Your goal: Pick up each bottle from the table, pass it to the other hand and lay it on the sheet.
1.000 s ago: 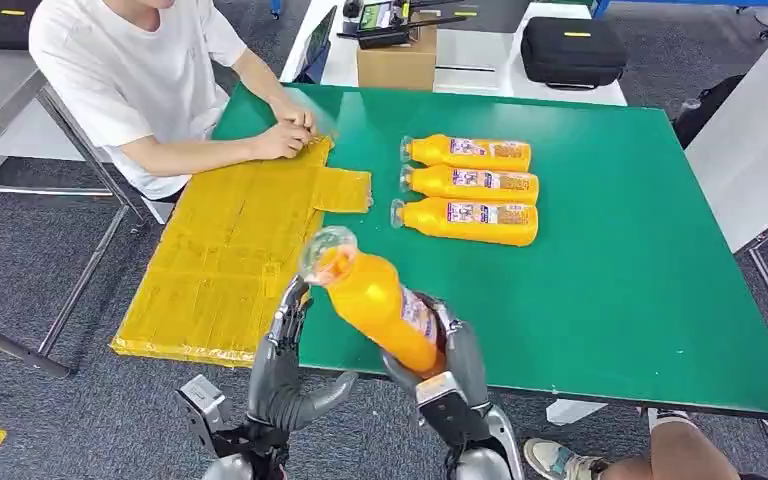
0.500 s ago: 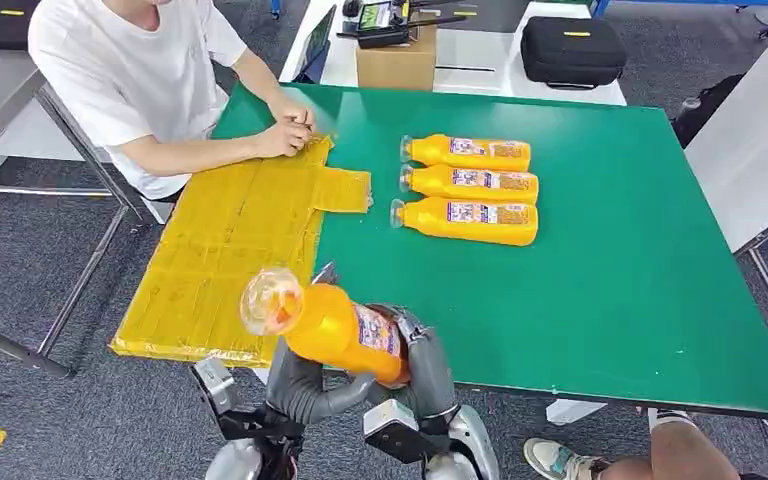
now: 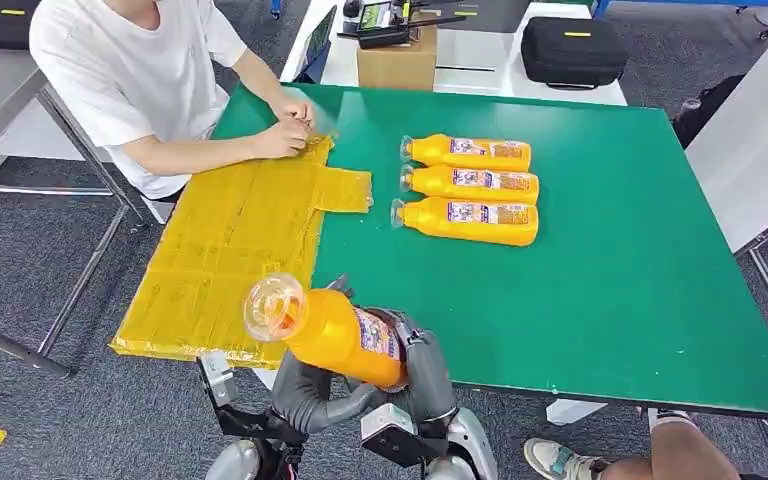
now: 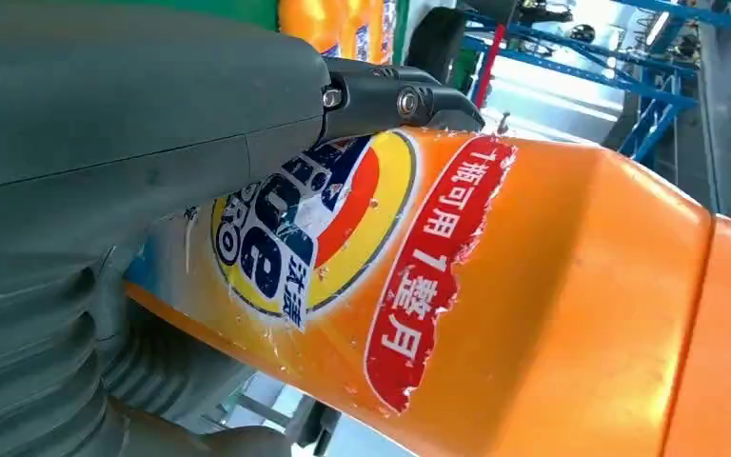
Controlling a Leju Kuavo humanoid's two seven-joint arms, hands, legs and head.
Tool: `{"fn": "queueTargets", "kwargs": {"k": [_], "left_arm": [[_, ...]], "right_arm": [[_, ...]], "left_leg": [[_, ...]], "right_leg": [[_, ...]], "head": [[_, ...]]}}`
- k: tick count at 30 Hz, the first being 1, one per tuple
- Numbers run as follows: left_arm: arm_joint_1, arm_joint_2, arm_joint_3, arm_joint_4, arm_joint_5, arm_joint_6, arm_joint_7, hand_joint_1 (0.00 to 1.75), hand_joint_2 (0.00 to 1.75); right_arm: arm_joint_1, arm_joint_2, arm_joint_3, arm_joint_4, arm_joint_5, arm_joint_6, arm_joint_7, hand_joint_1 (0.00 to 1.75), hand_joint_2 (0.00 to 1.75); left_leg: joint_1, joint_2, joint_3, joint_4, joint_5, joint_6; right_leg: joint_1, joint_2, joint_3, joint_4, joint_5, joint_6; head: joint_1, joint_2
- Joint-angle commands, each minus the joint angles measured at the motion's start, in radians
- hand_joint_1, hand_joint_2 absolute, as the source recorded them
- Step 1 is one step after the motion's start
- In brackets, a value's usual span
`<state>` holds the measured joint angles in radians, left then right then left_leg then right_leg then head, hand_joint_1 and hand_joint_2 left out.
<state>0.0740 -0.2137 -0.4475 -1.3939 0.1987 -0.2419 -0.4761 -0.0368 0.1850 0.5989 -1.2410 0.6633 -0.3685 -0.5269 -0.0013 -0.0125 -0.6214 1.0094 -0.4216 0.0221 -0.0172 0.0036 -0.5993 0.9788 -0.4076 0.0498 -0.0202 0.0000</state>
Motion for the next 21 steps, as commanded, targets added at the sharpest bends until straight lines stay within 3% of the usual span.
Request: {"fn": "queueTargets", "kwargs": {"k": [1,9,10,11,13,15,16,19,20,21], "left_arm": [[-0.015,0.035,-0.029,0.027,-0.066,0.073,0.023,1.75,1.75],[-0.015,0.028,-0.006,0.043,0.026,0.025,0.099,1.75,1.75],[-0.015,0.024,0.002,0.063,0.105,-0.026,0.159,1.75,1.75],[-0.015,0.031,0.000,0.064,0.119,-0.036,0.166,1.75,1.75],[-0.012,0.030,0.002,0.069,0.131,-0.041,0.163,1.75,1.75],[-0.008,0.032,0.005,0.071,0.187,-0.075,0.188,1.75,1.75],[-0.003,0.033,0.006,0.064,0.202,-0.081,0.184,1.75,1.75],[-0.003,0.031,0.014,0.060,0.218,-0.071,0.194,1.75,1.75],[-0.006,0.023,0.026,0.063,0.230,-0.042,0.212,1.75,1.75],[-0.011,0.014,0.048,0.063,0.238,0.018,0.236,1.75,1.75]], "right_arm": [[-0.034,-0.026,0.032,0.095,0.028,0.015,0.050,1.75,1.75],[-0.046,-0.037,0.048,0.119,0.058,0.030,0.073,1.75,1.75],[-0.048,-0.036,0.047,0.124,0.056,0.033,0.075,1.62,1.75],[-0.052,-0.037,0.047,0.131,0.050,0.040,0.078,1.73,1.75],[-0.054,-0.036,0.042,0.137,0.042,0.045,0.081,1.75,1.75],[-0.051,-0.030,0.032,0.136,0.044,0.024,0.086,0.73,1.75],[-0.045,-0.022,0.028,0.134,0.049,-0.003,0.081,0.00,1.75],[-0.043,-0.022,0.032,0.127,0.108,-0.070,0.105,0.00,1.75],[-0.041,-0.023,0.039,0.125,0.161,-0.132,0.113,0.00,0.00],[-0.033,-0.017,0.038,0.127,0.183,-0.184,0.112,0.00,0.00]], "left_leg": [[0.001,0.001,0.004,-0.001,-0.001,-0.001],[0.001,0.002,0.006,-0.002,-0.002,-0.001],[0.000,0.001,0.003,-0.001,0.000,-0.001],[0.001,0.001,0.006,-0.002,-0.001,-0.001],[0.001,0.002,0.007,-0.002,-0.002,-0.002],[0.001,0.002,0.005,-0.001,-0.001,-0.001],[0.000,0.001,0.004,-0.001,-0.001,-0.001],[0.001,0.002,0.007,-0.001,-0.002,-0.002],[0.001,0.002,0.005,-0.001,-0.002,-0.001],[0.000,0.001,0.004,-0.001,-0.001,-0.001]], "right_leg": [[0.001,0.000,0.004,-0.002,-0.001,-0.002],[0.001,0.001,0.005,-0.002,-0.001,-0.002],[0.000,0.000,0.003,-0.002,0.000,-0.001],[0.001,0.000,0.006,-0.002,-0.001,-0.002],[0.002,0.001,0.007,-0.003,-0.001,-0.003],[0.001,0.001,0.004,-0.002,-0.001,-0.002],[0.000,0.000,0.003,-0.001,-0.001,-0.001],[0.001,0.000,0.006,-0.002,-0.002,-0.003],[0.001,0.001,0.005,-0.002,-0.001,-0.002],[0.001,0.000,0.004,-0.001,-0.001,-0.002]], "head": [[0.000,0.000],[0.000,0.000],[0.000,0.000],[0.000,0.000],[0.000,0.000],[0.000,0.000],[0.000,0.000],[0.000,0.000],[0.000,0.000],[0.000,0.000]]}}
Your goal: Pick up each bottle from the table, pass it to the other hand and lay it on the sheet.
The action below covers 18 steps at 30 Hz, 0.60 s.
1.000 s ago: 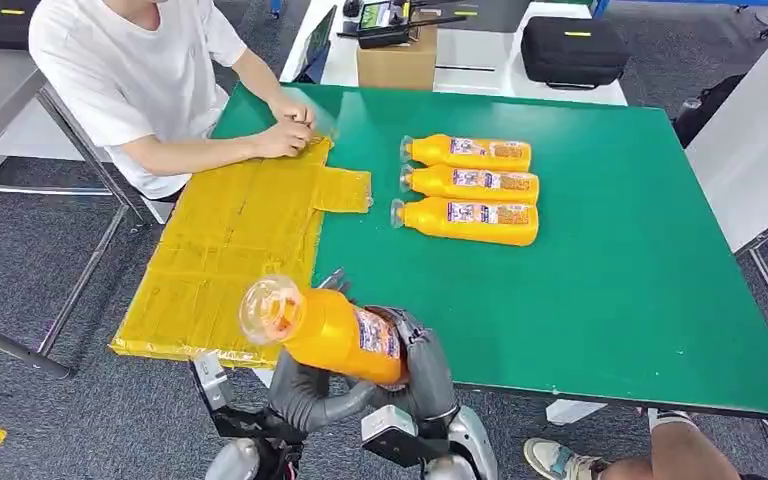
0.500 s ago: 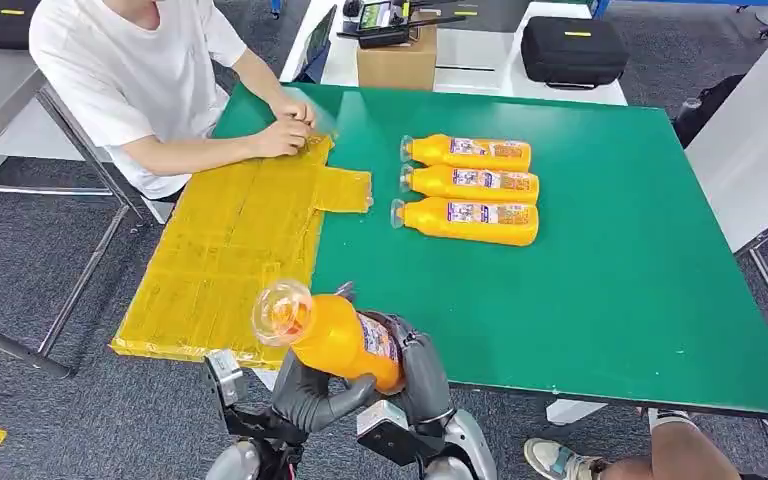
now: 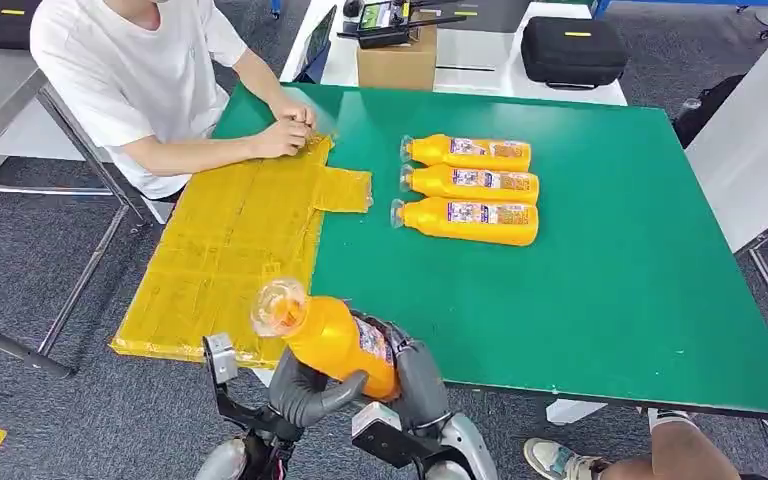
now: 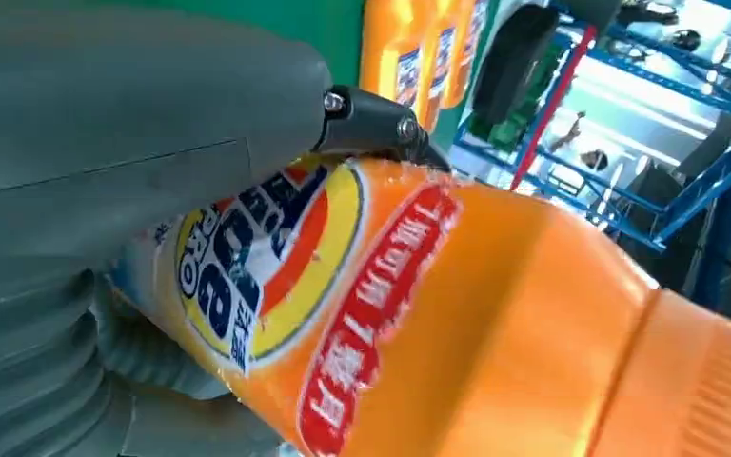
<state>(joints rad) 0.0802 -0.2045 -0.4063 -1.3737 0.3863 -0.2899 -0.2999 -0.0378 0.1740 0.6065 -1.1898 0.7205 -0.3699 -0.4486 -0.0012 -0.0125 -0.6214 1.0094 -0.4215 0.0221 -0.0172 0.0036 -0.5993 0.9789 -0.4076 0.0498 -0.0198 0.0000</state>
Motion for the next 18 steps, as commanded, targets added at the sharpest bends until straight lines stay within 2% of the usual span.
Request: {"fn": "queueTargets", "kwargs": {"k": [1,2,3,13,14,18], "left_arm": [[-0.021,0.007,0.009,0.042,0.051,0.068,0.061,1.75,1.75],[-0.025,-0.017,0.049,0.051,0.053,0.167,0.079,1.75,1.75],[-0.038,-0.016,0.055,0.051,0.061,0.195,0.096,1.75,1.75],[-0.044,-0.015,0.056,0.055,0.063,0.197,0.098,1.75,1.75],[-0.044,-0.019,0.070,0.049,0.061,0.226,0.073,1.75,1.75],[-0.063,-0.020,0.103,0.045,0.073,0.255,0.066,1.75,1.75]], "right_arm": [[-0.030,-0.005,0.032,0.075,0.127,-0.185,0.034,0.00,0.00],[-0.011,0.007,0.018,0.056,0.114,-0.256,0.018,0.00,0.00],[-0.010,0.009,0.024,0.061,0.100,-0.277,0.009,0.00,0.00],[-0.012,0.009,0.030,0.061,0.098,-0.279,0.011,0.00,0.00],[-0.009,0.012,0.031,0.052,0.079,-0.316,-0.003,0.00,0.00],[0.039,0.072,-0.078,-0.007,0.109,-0.328,-0.082,0.00,0.00]], "left_leg": [[0.001,0.002,0.006,-0.001,-0.002,-0.001],[0.001,0.002,0.005,-0.001,-0.002,-0.001],[0.000,0.001,0.003,-0.001,-0.001,-0.001],[0.001,0.002,0.007,-0.001,-0.003,-0.002],[0.000,0.001,0.004,-0.001,-0.001,-0.001],[0.001,0.002,0.008,-0.001,-0.003,-0.002]], "right_leg": [[0.001,0.001,0.006,-0.002,-0.002,-0.002],[0.001,0.001,0.005,-0.001,-0.001,-0.002],[0.000,0.000,0.003,-0.001,-0.001,-0.001],[0.001,0.000,0.006,-0.001,-0.002,-0.003],[0.001,-0.001,0.003,-0.001,-0.001,-0.002],[0.002,-0.001,0.007,-0.001,-0.003,-0.003]], "head": [[0.000,0.000],[0.000,0.000],[0.000,0.000],[0.000,0.000],[0.000,0.000],[0.000,0.000]]}}
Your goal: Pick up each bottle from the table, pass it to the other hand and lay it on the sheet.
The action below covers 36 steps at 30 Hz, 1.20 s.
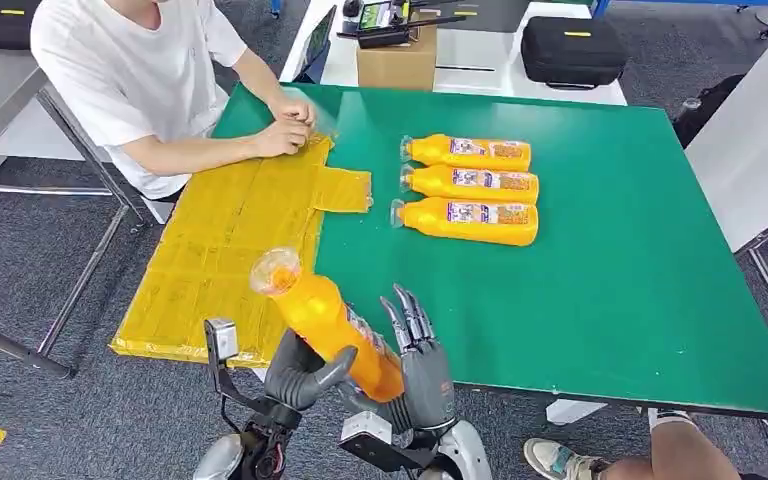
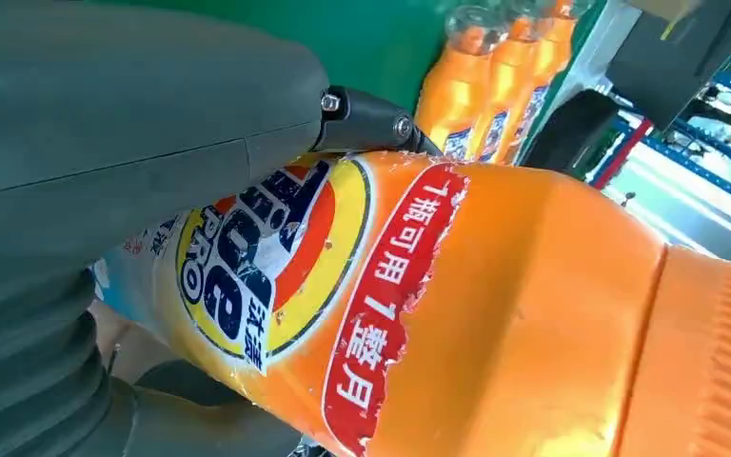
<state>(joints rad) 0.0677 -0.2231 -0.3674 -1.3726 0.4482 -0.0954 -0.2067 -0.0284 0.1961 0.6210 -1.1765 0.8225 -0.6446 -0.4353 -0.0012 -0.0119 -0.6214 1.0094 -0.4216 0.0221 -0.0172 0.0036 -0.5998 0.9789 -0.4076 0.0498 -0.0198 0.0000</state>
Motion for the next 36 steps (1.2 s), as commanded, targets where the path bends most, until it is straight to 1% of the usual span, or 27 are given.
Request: {"fn": "queueTargets", "kwargs": {"k": [1,2,3,4,5,6,7,8,9,10,12,13,14,15,16,17,18,19,22,24,25,28,30,31,33,34,36], "left_arm": [[-0.057,-0.003,0.080,0.038,0.008,0.082,-0.030,1.75,1.75],[-0.058,-0.004,0.095,0.025,0.009,0.090,-0.033,1.75,1.75],[-0.061,0.000,0.101,0.017,-0.020,0.114,-0.053,1.75,1.75],[-0.074,0.009,0.108,0.012,-0.086,0.170,-0.077,1.75,1.75],[-0.094,0.023,0.109,0.016,-0.132,0.195,-0.072,1.75,1.75],[-0.112,0.039,0.108,0.024,-0.206,0.238,-0.090,1.75,1.75],[-0.120,0.040,0.120,0.030,-0.224,0.252,-0.093,1.75,1.75],[-0.147,0.063,0.129,0.051,-0.296,0.283,-0.091,1.75,1.75],[-0.166,0.076,0.142,0.070,-0.378,0.329,-0.084,1.75,1.75],[-0.185,0.094,0.155,0.087,-0.418,0.345,-0.071,1.75,1.75],[-0.223,0.112,0.183,0.109,-0.516,0.387,-0.069,1.75,1.75],[-0.247,0.127,0.190,0.113,-0.556,0.388,-0.068,1.75,1.75],[-0.266,0.132,0.197,0.115,-0.577,0.386,-0.062,1.75,1.75],[-0.293,0.140,0.200,0.123,-0.601,0.372,-0.052,1.75,1.75],[-0.326,0.149,0.200,0.129,-0.645,0.378,-0.047,1.75,1.75],[-0.349,0.154,0.196,0.136,-0.716,0.397,-0.037,1.75,1.75],[-0.371,0.166,0.180,0.142,-0.774,0.393,-0.021,1.75,1.75],[-0.396,0.177,0.164,0.152,-0.903,0.399,0.011,1.75,1.75],[-0.460,0.215,0.093,0.217,-1.168,0.320,0.103,1.75,1.75],[-0.509,0.225,0.060,0.295,-1.283,0.283,0.139,1.75,1.75],[-0.549,0.225,0.050,0.371,-1.323,0.248,0.157,1.75,1.75],[-0.630,0.227,0.049,0.532,-1.416,0.232,0.158,1.75,1.75],[-0.648,0.228,0.058,0.569,-1.420,0.234,0.148,1.75,1.75],[-0.648,0.228,0.058,0.569,-1.420,0.234,0.148,1.75,1.75],[-0.648,0.228,0.058,0.569,-1.420,0.234,0.148,1.75,1.75],[-0.660,0.234,0.045,0.590,-1.456,0.227,0.173,1.75,1.75],[-0.712,0.245,0.030,0.677,-1.502,0.193,0.179,1.75,1.75]], "right_arm": [[0.035,0.073,-0.127,-0.023,-0.013,-0.054,-0.126,0.00,0.00],[0.039,0.088,-0.153,-0.028,-0.020,-0.054,-0.158,0.00,0.00],[0.044,0.102,-0.174,-0.030,-0.020,-0.054,-0.185,0.00,0.00],[0.052,0.117,-0.200,-0.045,-0.013,-0.054,-0.214,0.00,0.00],[0.062,0.140,-0.235,-0.052,-0.011,-0.054,-0.263,0.00,0.00],[0.063,0.141,-0.237,-0.068,-0.013,-0.054,-0.263,0.00,0.00],[0.065,0.143,-0.238,-0.078,-0.021,-0.054,-0.263,0.00,0.00],[0.072,0.143,-0.242,-0.112,-0.016,-0.054,-0.263,0.00,0.00],[0.077,0.142,-0.242,-0.138,-0.039,-0.054,-0.263,0.00,0.00],[0.083,0.142,-0.246,-0.168,-0.037,-0.054,-0.263,0.00,0.00],[0.082,0.129,-0.211,-0.201,-0.093,-0.054,-0.263,0.00,0.00],[0.083,0.122,-0.195,-0.214,-0.107,-0.054,-0.263,0.00,0.00],[0.082,0.117,-0.181,-0.228,-0.115,-0.054,-0.263,0.00,0.00],[0.077,0.105,-0.155,-0.230,-0.141,-0.054,-0.263,0.00,0.00],[0.071,0.098,-0.141,-0.234,-0.164,-0.054,-0.263,0.00,0.00],[0.066,0.087,-0.123,-0.240,-0.185,-0.054,-0.263,0.00,0.00],[0.060,0.079,-0.109,-0.240,-0.204,-0.054,-0.263,0.00,0.00],[0.050,0.062,-0.087,-0.232,-0.236,-0.054,-0.263,0.00,0.00],[0.032,0.025,-0.047,-0.220,-0.298,-0.054,-0.263,0.00,0.00],[0.025,0.010,-0.028,-0.218,-0.330,-0.053,-0.263,0.00,0.00],[0.019,0.004,-0.015,-0.215,-0.355,-0.040,-0.263,0.00,0.00],[0.009,0.001,0.009,-0.206,-0.385,-0.031,-0.263,0.00,0.00],[0.006,0.002,0.012,-0.201,-0.387,-0.031,-0.263,0.00,0.00],[0.006,0.002,0.012,-0.201,-0.387,-0.031,-0.263,0.00,0.00],[0.006,0.002,0.012,-0.201,-0.387,-0.031,-0.263,0.00,0.00],[0.005,0.000,0.017,-0.202,-0.397,-0.019,-0.263,0.00,0.00],[0.006,0.000,0.018,-0.201,-0.416,0.000,-0.263,0.00,0.00]], "left_leg": [[0.001,0.000,0.002,0.000,-0.001,-0.001],[0.001,-0.001,0.002,0.000,-0.001,-0.001],[0.001,0.000,0.005,0.001,-0.003,-0.002],[0.001,0.000,0.002,0.000,-0.001,-0.001],[0.001,0.000,0.004,0.000,-0.002,-0.002],[0.001,0.000,0.002,0.000,-0.001,-0.001],[0.001,-0.001,0.003,0.000,-0.001,-0.002],[0.000,-0.001,0.001,0.000,0.000,-0.001],[0.001,0.000,0.003,0.000,-0.001,-0.002],[0.001,0.000,0.002,0.000,0.000,-0.002],[0.001,0.000,0.002,0.000,0.000,-0.002],[0.000,0.000,0.001,0.000,0.000,-0.001],[0.001,0.001,0.004,0.000,-0.001,-0.002],[0.001,0.000,0.001,0.000,0.000,-0.002],[0.002,0.000,0.003,0.000,0.000,-0.002],[0.001,-0.001,0.001,0.001,0.001,-0.002],[0.002,-0.001,0.003,0.001,0.000,-0.002],[0.001,-0.001,0.002,0.000,0.001,-0.002],[0.002,0.000,0.004,0.000,0.000,-0.002],[0.001,-0.002,0.002,0.000,0.001,-0.001],[0.002,-0.002,0.004,0.000,0.000,-0.002],[0.001,-0.002,0.004,-0.001,0.001,-0.002],[0.001,-0.001,0.002,-0.001,0.001,-0.001],[0.001,-0.001,0.004,-0.001,0.001,-0.002],[0.001,0.001,0.003,0.000,0.001,-0.001],[0.002,0.002,0.004,0.000,0.000,-0.002],[0.001,0.001,0.002,0.000,0.001,-0.001]], "right_leg": [[0.001,-0.001,0.003,0.000,-0.001,-0.002],[0.001,-0.001,0.002,0.000,-0.001,-0.002],[0.002,-0.002,0.005,0.001,-0.003,-0.003],[0.001,-0.001,0.001,0.000,-0.001,-0.002],[0.001,-0.002,0.005,0.000,-0.002,-0.003],[0.001,-0.001,0.002,0.000,-0.001,-0.002],[0.001,-0.002,0.003,0.001,-0.002,-0.003],[0.001,-0.002,0.001,0.001,-0.001,-0.002],[0.001,-0.001,0.003,0.001,-0.002,-0.003],[0.001,-0.001,0.002,0.001,-0.001,-0.002],[0.001,-0.001,0.002,0.001,-0.001,-0.002],[0.000,0.000,0.001,0.001,0.000,-0.002],[0.001,-0.001,0.004,0.001,-0.002,-0.003],[0.001,-0.001,0.001,0.001,-0.001,-0.002],[0.002,-0.001,0.003,0.002,-0.002,-0.003],[0.001,-0.002,0.001,0.002,-0.001,-0.002],[0.002,-0.002,0.003,0.001,-0.002,-0.003],[0.001,-0.002,0.002,0.001,-0.001,-0.002],[0.002,-0.001,0.005,0.001,-0.001,-0.003],[0.001,-0.002,0.003,0.000,0.000,-0.002],[0.002,-0.003,0.005,0.000,-0.001,-0.003],[0.001,-0.003,0.005,0.000,-0.001,-0.002],[0.001,-0.002,0.003,0.000,0.000,-0.001],[0.001,-0.002,0.005,0.000,-0.001,-0.002],[0.001,0.000,0.003,0.000,0.000,-0.002],[0.002,-0.001,0.004,0.000,-0.001,-0.002],[0.001,-0.001,0.002,0.000,0.000,-0.001]], "head": [[0.000,0.000],[0.000,0.000],[0.000,0.000],[0.000,0.000],[0.000,0.000],[0.000,0.000],[0.000,0.000],[0.000,0.000],[0.000,0.000],[0.000,0.000],[0.001,0.000],[0.000,0.000],[0.001,0.000],[0.001,0.000],[0.000,0.000],[0.000,0.000],[0.000,0.000],[0.001,0.000],[0.000,0.000],[0.000,0.000],[0.001,0.000],[0.000,0.000],[0.000,0.000],[0.001,0.000],[0.000,0.000],[0.000,0.000],[0.000,0.000]]}}
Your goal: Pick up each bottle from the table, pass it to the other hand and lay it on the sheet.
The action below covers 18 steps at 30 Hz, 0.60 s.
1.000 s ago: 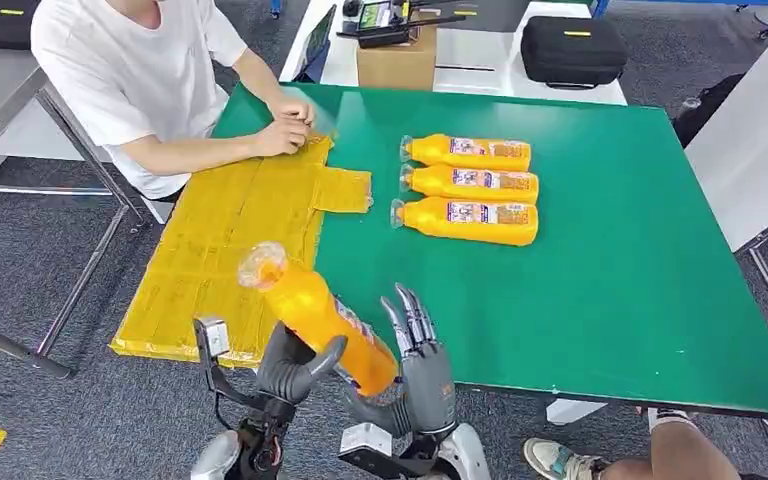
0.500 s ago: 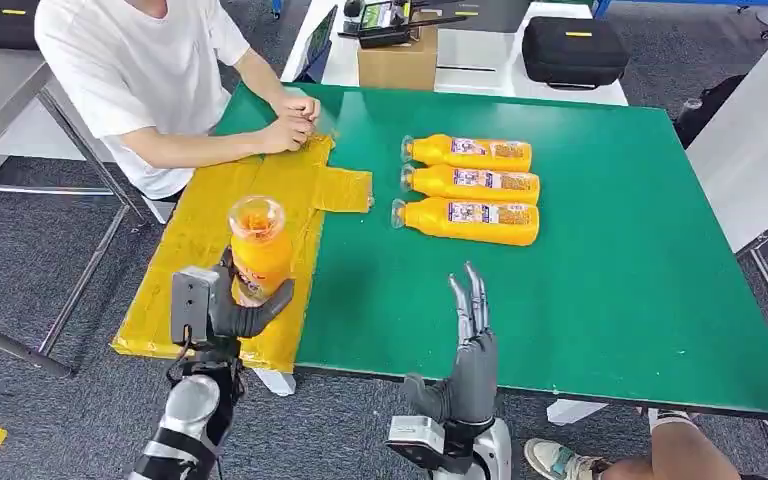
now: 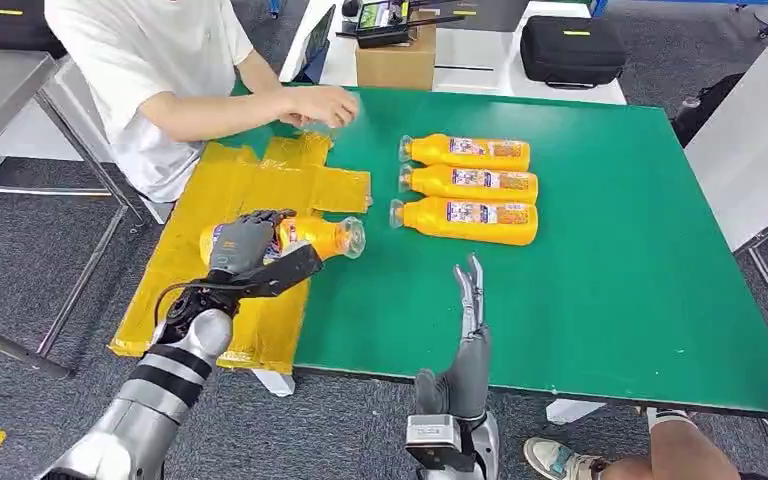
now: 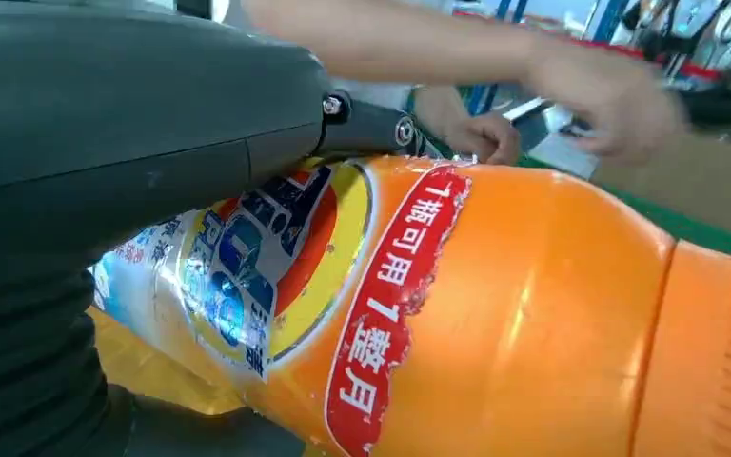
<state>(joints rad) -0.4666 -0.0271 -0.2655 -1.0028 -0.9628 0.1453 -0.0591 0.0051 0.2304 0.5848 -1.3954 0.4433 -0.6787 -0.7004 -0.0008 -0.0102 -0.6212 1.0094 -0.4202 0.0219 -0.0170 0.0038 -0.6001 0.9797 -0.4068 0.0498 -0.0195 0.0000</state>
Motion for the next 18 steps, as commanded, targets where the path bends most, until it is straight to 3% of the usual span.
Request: {"fn": "queueTargets", "kwargs": {"k": [1,11,12,13,14,16,17,18], "left_arm": [[-0.179,0.046,-0.069,0.314,-0.091,-0.045,0.031,1.75,1.75],[-0.279,0.014,-0.047,0.507,-0.076,-0.164,0.059,1.75,1.75],[-0.282,0.011,-0.045,0.514,-0.074,-0.166,0.060,1.68,1.75],[-0.289,0.001,-0.032,0.531,-0.062,-0.173,0.067,1.05,1.75],[-0.285,-0.006,-0.027,0.541,-0.057,-0.178,0.070,0.93,1.75],[-0.274,-0.013,-0.017,0.554,-0.044,-0.189,0.075,0.84,1.75],[-0.261,-0.015,-0.021,0.557,-0.034,-0.213,0.067,0.44,1.75],[-0.252,-0.017,-0.025,0.561,-0.034,-0.215,0.067,0.44,1.75]], "right_arm": [[-0.023,-0.037,0.053,0.018,-0.038,0.036,0.003,0.00,0.00],[-0.027,-0.006,0.027,0.078,-0.133,0.110,0.003,0.00,0.00],[-0.026,-0.005,0.024,0.077,-0.137,0.112,0.004,0.00,0.00],[-0.018,0.001,0.014,0.070,-0.138,0.114,0.005,0.00,0.00],[-0.011,0.007,0.007,0.058,-0.138,0.115,0.007,0.00,0.00],[0.006,0.007,0.001,0.035,-0.129,0.127,0.019,0.00,0.00],[0.017,0.008,-0.006,0.028,-0.127,0.132,0.025,0.00,0.00],[0.021,0.007,-0.010,0.028,-0.127,0.131,0.025,0.00,0.00]], "left_leg": [[0.001,-0.001,0.004,0.000,-0.001,-0.001],[0.001,0.000,0.003,0.000,-0.001,-0.001],[0.001,-0.001,0.002,0.000,-0.001,-0.001],[0.002,-0.001,0.004,0.000,-0.002,-0.002],[0.002,-0.001,0.003,0.000,-0.001,-0.002],[0.001,-0.001,0.004,0.000,-0.002,-0.002],[0.001,-0.001,0.004,0.000,-0.001,-0.001],[0.000,-0.001,0.003,-0.001,-0.001,-0.001]], "right_leg": [[0.001,-0.002,0.004,-0.001,-0.002,-0.002],[0.001,-0.001,0.003,-0.001,-0.001,-0.002],[0.001,-0.001,0.002,0.000,-0.001,-0.002],[0.002,-0.002,0.004,0.000,-0.002,-0.002],[0.002,-0.002,0.004,0.000,-0.002,-0.002],[0.001,-0.002,0.005,0.000,-0.002,-0.002],[0.001,-0.002,0.004,0.000,-0.002,-0.002],[0.001,-0.001,0.003,-0.001,-0.001,-0.001]], "head": [[0.000,0.000],[0.000,0.000],[0.000,0.000],[0.000,0.000],[0.000,0.000],[0.000,0.000],[0.000,0.000],[0.000,0.000]]}}
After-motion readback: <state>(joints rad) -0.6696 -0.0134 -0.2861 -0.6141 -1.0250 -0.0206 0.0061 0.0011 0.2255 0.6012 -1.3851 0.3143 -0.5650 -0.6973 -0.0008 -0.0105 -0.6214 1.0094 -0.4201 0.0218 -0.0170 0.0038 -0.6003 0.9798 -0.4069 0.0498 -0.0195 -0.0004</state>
